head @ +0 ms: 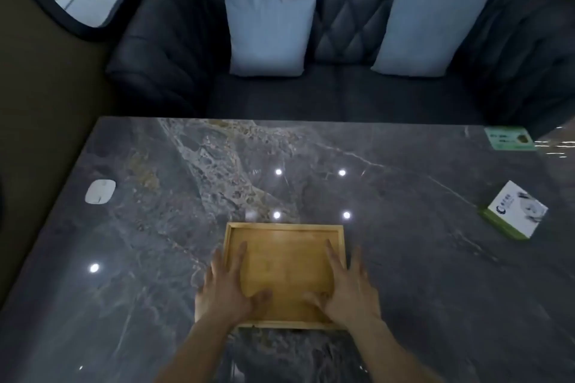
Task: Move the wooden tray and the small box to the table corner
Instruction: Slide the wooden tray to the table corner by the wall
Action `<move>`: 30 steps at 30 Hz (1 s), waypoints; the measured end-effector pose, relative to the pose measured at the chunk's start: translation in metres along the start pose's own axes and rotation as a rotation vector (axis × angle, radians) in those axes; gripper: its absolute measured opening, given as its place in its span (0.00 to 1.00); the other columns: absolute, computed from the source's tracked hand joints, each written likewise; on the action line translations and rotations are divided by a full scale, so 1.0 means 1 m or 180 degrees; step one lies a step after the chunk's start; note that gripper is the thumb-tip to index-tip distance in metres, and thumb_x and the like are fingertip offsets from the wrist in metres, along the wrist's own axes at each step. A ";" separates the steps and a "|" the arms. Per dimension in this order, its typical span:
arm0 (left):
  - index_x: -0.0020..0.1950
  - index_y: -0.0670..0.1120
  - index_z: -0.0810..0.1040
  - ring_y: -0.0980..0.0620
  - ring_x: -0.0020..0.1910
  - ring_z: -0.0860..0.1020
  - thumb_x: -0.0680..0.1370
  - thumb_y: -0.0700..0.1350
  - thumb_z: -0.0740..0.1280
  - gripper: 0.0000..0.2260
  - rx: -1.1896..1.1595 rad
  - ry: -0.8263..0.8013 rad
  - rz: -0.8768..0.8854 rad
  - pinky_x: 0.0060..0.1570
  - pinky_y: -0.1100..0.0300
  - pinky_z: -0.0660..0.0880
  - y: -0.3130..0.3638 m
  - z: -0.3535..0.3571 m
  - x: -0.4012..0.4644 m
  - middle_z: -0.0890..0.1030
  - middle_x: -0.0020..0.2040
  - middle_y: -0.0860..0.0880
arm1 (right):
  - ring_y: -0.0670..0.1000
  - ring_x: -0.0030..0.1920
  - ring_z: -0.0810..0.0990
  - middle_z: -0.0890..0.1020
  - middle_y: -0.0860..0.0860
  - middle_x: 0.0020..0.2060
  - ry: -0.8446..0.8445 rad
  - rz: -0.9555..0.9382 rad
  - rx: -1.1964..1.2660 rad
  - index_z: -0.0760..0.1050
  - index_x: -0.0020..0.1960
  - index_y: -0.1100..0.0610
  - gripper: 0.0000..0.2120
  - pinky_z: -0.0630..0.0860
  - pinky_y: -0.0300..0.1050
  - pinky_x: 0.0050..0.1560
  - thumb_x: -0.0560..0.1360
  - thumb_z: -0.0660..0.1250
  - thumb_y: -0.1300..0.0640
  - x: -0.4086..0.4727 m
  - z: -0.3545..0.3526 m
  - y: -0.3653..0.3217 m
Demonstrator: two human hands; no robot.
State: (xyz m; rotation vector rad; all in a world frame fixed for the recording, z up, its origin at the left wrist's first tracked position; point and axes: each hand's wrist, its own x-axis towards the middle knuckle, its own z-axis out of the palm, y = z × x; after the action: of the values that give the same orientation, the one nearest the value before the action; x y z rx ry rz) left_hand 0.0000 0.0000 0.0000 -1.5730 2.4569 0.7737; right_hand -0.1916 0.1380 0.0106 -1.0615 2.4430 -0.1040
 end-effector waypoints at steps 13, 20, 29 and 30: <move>0.78 0.65 0.41 0.40 0.75 0.56 0.64 0.72 0.72 0.53 0.0343 -0.0130 -0.0343 0.67 0.41 0.69 -0.003 0.070 0.004 0.51 0.77 0.44 | 0.60 0.72 0.64 0.57 0.57 0.72 -0.0454 0.0340 0.0173 0.44 0.83 0.43 0.53 0.77 0.55 0.64 0.71 0.75 0.34 0.011 0.074 0.034; 0.78 0.65 0.45 0.43 0.71 0.61 0.63 0.72 0.73 0.52 0.0383 -0.0089 -0.0442 0.63 0.44 0.73 -0.014 0.088 0.003 0.55 0.73 0.45 | 0.59 0.73 0.64 0.58 0.56 0.70 -0.0590 0.0389 0.0238 0.45 0.83 0.43 0.54 0.76 0.55 0.67 0.70 0.77 0.35 0.011 0.091 0.034; 0.77 0.66 0.47 0.43 0.69 0.62 0.61 0.69 0.76 0.53 0.0148 0.0116 -0.0719 0.61 0.44 0.73 -0.049 0.079 0.014 0.56 0.71 0.46 | 0.59 0.74 0.63 0.59 0.56 0.71 -0.0517 0.0166 -0.0012 0.46 0.83 0.41 0.53 0.74 0.55 0.68 0.70 0.76 0.34 0.035 0.092 -0.009; 0.78 0.66 0.47 0.43 0.69 0.61 0.61 0.69 0.76 0.53 0.0082 0.0138 -0.0757 0.61 0.44 0.73 -0.054 0.078 0.013 0.56 0.71 0.46 | 0.59 0.75 0.62 0.58 0.56 0.73 -0.0536 0.0134 -0.0066 0.46 0.82 0.40 0.53 0.73 0.55 0.69 0.70 0.76 0.34 0.036 0.091 -0.016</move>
State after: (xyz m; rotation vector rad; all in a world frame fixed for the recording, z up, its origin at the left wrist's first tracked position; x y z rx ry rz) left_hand 0.0284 0.0093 -0.0910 -1.8461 2.2406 0.6727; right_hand -0.1615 0.1120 -0.0807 -0.9854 2.3176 0.0238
